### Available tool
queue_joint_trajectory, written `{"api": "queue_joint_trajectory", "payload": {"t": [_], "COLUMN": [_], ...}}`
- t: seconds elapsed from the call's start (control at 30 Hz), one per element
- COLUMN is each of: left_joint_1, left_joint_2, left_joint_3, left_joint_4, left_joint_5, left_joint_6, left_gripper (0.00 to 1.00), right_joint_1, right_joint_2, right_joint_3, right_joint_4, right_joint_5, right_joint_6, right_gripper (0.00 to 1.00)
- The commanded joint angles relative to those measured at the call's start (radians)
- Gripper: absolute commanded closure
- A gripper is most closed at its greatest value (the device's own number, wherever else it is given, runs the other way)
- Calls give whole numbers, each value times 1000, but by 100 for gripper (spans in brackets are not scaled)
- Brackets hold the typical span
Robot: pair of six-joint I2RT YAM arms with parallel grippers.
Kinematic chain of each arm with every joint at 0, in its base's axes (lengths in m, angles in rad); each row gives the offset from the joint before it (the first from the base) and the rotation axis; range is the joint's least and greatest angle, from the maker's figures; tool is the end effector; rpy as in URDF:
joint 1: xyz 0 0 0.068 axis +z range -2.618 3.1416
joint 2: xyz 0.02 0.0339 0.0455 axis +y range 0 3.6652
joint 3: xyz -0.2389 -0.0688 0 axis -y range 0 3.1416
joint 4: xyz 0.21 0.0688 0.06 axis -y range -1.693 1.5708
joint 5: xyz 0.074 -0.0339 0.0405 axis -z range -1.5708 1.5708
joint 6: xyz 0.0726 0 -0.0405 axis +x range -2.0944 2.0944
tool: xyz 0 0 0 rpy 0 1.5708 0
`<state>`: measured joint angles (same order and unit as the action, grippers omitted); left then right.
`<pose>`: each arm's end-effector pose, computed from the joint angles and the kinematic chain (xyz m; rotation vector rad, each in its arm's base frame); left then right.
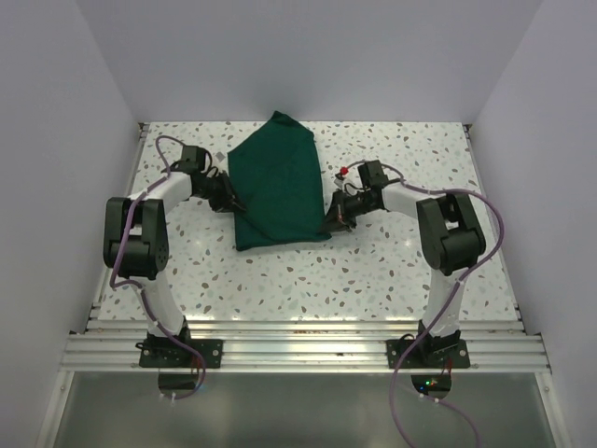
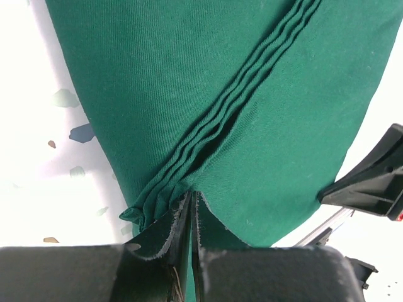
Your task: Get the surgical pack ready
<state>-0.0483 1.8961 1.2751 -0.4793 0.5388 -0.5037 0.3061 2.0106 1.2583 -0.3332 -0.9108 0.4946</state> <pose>0.3616 -0.0548 0.1450 -0.4354 2.6703 -0.8935 0.3368 0.1666 0.1251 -0.0713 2.7025 1.4693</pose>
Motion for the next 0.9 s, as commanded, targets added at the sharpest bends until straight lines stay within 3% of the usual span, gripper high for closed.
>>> {"api": "queue_joint_trajectory", "payload": {"t": [0.0, 0.2, 0.4, 0.5, 0.6, 0.7, 0.87], "left_joint_1": [16, 19, 47, 85, 110, 126, 126], "left_joint_2": [12, -84, -130, -117, -52, 32, 150], "left_joint_3": [6, 35, 79, 79, 105, 127, 171], "left_joint_4": [-56, -85, -58, 16, 74, 267, 525], "left_joint_5": [-115, -169, -281, -264, -180, -7, 145], "left_joint_6": [65, 77, 38, 2, -28, -85, -220], "left_gripper": [92, 91, 80, 76, 76, 83, 88], "right_joint_1": [-25, -64, -78, -76, -78, -78, -75], "right_joint_2": [-61, -139, -7, 106, 210, 304, 434], "right_joint_3": [-51, 28, 245, 377, 499, 616, 819], "right_joint_4": [-108, -159, -81, -43, 29, 101, 167], "right_joint_5": [84, 179, 326, 326, 299, 244, 135], "right_joint_6": [-80, -85, 51, 111, 166, 219, 240], "right_gripper": [100, 100, 100, 100, 100, 100, 100]}}
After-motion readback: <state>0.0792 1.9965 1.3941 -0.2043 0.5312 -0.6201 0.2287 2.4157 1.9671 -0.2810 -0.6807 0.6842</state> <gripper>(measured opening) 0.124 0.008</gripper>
